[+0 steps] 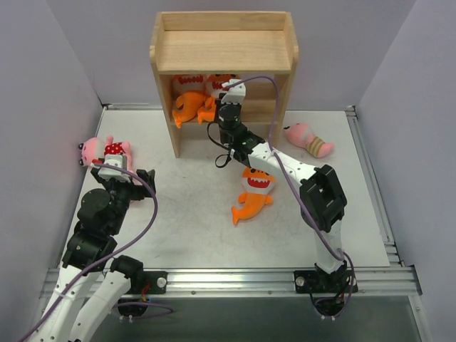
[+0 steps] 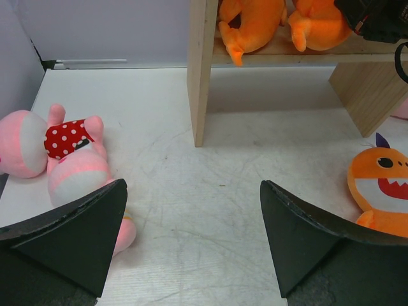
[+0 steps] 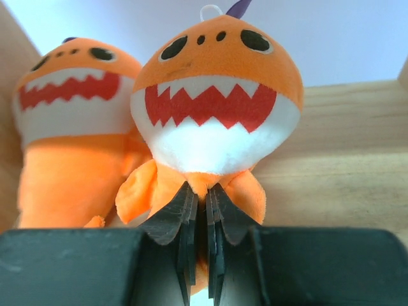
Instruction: Place and organize the stuffed toys onto the shelf
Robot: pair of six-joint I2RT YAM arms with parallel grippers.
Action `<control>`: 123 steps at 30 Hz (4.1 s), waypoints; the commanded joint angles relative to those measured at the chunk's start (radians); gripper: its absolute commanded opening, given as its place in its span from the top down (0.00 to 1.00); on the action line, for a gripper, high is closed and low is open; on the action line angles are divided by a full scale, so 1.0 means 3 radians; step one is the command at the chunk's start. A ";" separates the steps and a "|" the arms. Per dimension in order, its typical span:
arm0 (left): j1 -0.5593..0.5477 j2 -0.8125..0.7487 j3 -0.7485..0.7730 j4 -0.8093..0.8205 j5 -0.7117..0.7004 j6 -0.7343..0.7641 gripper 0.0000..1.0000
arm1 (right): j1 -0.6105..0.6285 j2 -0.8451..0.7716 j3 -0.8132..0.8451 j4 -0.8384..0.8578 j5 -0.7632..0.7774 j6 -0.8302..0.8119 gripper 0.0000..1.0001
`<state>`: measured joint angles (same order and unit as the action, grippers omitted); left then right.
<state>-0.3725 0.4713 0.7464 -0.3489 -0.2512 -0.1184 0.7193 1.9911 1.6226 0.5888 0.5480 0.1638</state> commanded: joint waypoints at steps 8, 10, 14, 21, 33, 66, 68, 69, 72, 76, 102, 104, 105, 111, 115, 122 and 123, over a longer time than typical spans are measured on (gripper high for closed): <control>-0.0021 -0.0027 0.0007 0.0028 -0.0011 0.0022 0.06 | 0.0042 0.0148 0.0425 -0.0045 0.0249 -0.0260 1.00; -0.0021 -0.0032 0.0012 0.0033 -0.0011 0.0022 0.06 | 0.0041 0.0189 0.0451 -0.0081 0.0315 -0.0234 1.00; -0.0021 -0.0032 0.0013 0.0028 -0.0017 0.0022 0.06 | 0.0041 0.0169 0.0375 0.0006 0.0398 -0.0158 1.00; -0.0021 -0.0027 0.0013 0.0028 -0.0011 0.0022 0.06 | 0.0026 0.0067 0.0308 0.0077 0.0454 -0.0239 1.00; -0.0021 -0.0022 0.0002 0.0028 -0.0011 0.0027 0.06 | -0.0015 0.0189 0.0451 0.0057 0.0270 -0.0331 0.94; -0.0026 0.0004 0.0002 0.0028 0.0004 0.0027 0.06 | -0.0066 -0.0118 -0.0040 0.0200 0.0132 -0.0030 0.32; -0.0026 -0.0001 0.0002 0.0033 0.0004 0.0027 0.06 | -0.0061 -0.0138 -0.0055 0.0190 0.0147 -0.0025 0.26; -0.0026 -0.0001 0.0007 0.0033 0.0004 0.0022 0.06 | -0.0066 -0.0148 -0.0080 0.0195 0.0152 -0.0014 0.24; -0.0026 -0.0001 0.0007 0.0033 0.0004 0.0027 0.06 | -0.0066 -0.0184 -0.0101 0.0190 0.0147 -0.0004 0.19; -0.0026 0.0004 0.0007 0.0028 0.0004 0.0022 0.06 | -0.0061 -0.0215 -0.0111 0.0170 0.0101 0.0011 0.13; -0.0026 -0.0011 0.0002 0.0028 0.0004 0.0027 0.06 | 0.0001 -0.0204 0.0149 0.0001 -0.0262 0.0006 0.01; -0.0026 -0.0011 0.0002 0.0028 -0.0001 0.0022 0.06 | 0.0016 -0.0215 0.0155 0.0001 -0.0272 0.0006 0.01; -0.0026 -0.0011 0.0002 0.0028 -0.0001 0.0027 0.06 | 0.0011 -0.0220 0.0160 0.0006 -0.0272 0.0011 0.01; -0.0026 -0.0022 0.0002 0.0028 -0.0001 0.0027 0.06 | 0.0016 -0.0210 0.0195 -0.0015 -0.0272 -0.0004 0.01; -0.0026 -0.0022 -0.0003 0.0023 -0.0001 0.0022 0.06 | 0.0021 -0.0225 0.0190 -0.0015 -0.0272 -0.0009 0.00; -0.0026 -0.0017 0.0002 0.0028 0.0004 0.0027 0.06 | 0.0026 -0.0215 0.0241 -0.0060 -0.0323 -0.0055 0.00; -0.0026 -0.0017 -0.0003 0.0023 0.0004 0.0027 0.06 | 0.0026 -0.0195 0.0277 -0.0066 -0.0354 -0.0060 0.00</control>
<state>-0.3744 0.4713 0.7429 -0.3496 -0.2508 -0.1184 0.7208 1.9873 1.6421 0.5507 0.4591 0.1562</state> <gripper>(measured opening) 0.939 0.994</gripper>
